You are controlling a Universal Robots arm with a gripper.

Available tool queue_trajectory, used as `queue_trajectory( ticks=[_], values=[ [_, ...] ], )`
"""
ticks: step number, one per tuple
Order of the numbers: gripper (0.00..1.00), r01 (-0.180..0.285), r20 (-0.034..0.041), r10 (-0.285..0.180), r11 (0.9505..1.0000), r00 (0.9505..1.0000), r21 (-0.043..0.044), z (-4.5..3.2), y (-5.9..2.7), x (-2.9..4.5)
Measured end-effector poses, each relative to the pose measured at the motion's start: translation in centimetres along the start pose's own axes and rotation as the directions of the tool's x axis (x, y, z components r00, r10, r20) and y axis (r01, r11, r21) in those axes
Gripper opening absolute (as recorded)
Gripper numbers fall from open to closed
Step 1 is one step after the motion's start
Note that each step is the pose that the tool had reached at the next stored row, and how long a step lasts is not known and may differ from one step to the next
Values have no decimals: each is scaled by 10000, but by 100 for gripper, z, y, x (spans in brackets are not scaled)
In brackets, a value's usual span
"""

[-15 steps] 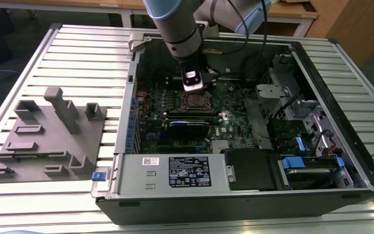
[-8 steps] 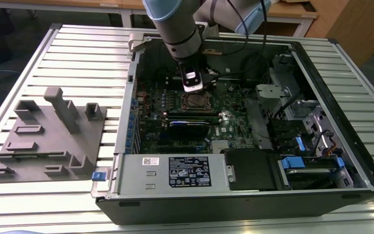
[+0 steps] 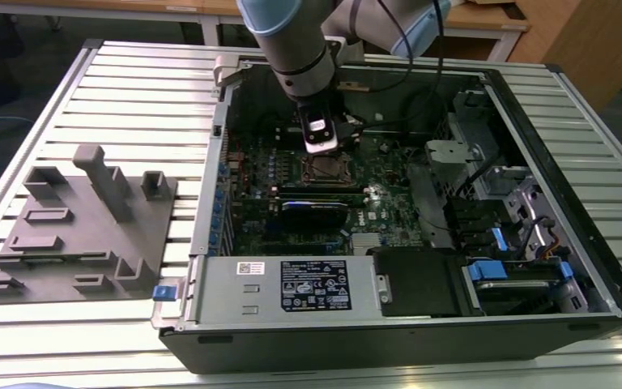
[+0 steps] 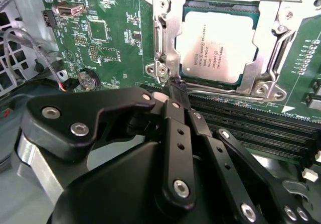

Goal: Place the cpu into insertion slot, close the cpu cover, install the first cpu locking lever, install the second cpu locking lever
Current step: 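Install the first cpu locking lever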

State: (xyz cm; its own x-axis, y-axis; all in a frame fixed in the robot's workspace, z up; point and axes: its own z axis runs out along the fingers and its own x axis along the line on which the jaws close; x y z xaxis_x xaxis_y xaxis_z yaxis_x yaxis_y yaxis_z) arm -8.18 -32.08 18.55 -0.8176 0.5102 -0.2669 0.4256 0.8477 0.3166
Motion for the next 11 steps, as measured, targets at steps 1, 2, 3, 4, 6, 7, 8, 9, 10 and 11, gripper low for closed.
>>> queue_trajectory(
  ticks=[1,2,3,4,6,7,8,9,10,11],
  values=[
    [11,1,0,-1,10000,10000,4,-19,6,-6],
    [11,2,0,-2,10000,10000,10,-42,13,-12],
    [11,2,0,-2,10000,10000,9,-62,20,-18],
    [11,2,0,-2,10000,10000,10,-85,28,-25],
    [11,2,0,-2,10000,10000,9,-127,42,-37],
    [11,3,0,-3,10000,10000,10,-145,49,-42],
    [11,3,-1,-3,10000,10000,11,-159,54,-47],
    [11,3,-1,-3,10000,10000,11,-170,57,-50],
    [11,3,-1,-3,10000,10000,10,-174,59,-51],
    [11,2,0,-2,10000,10000,9,-174,59,-51]
  ],
)
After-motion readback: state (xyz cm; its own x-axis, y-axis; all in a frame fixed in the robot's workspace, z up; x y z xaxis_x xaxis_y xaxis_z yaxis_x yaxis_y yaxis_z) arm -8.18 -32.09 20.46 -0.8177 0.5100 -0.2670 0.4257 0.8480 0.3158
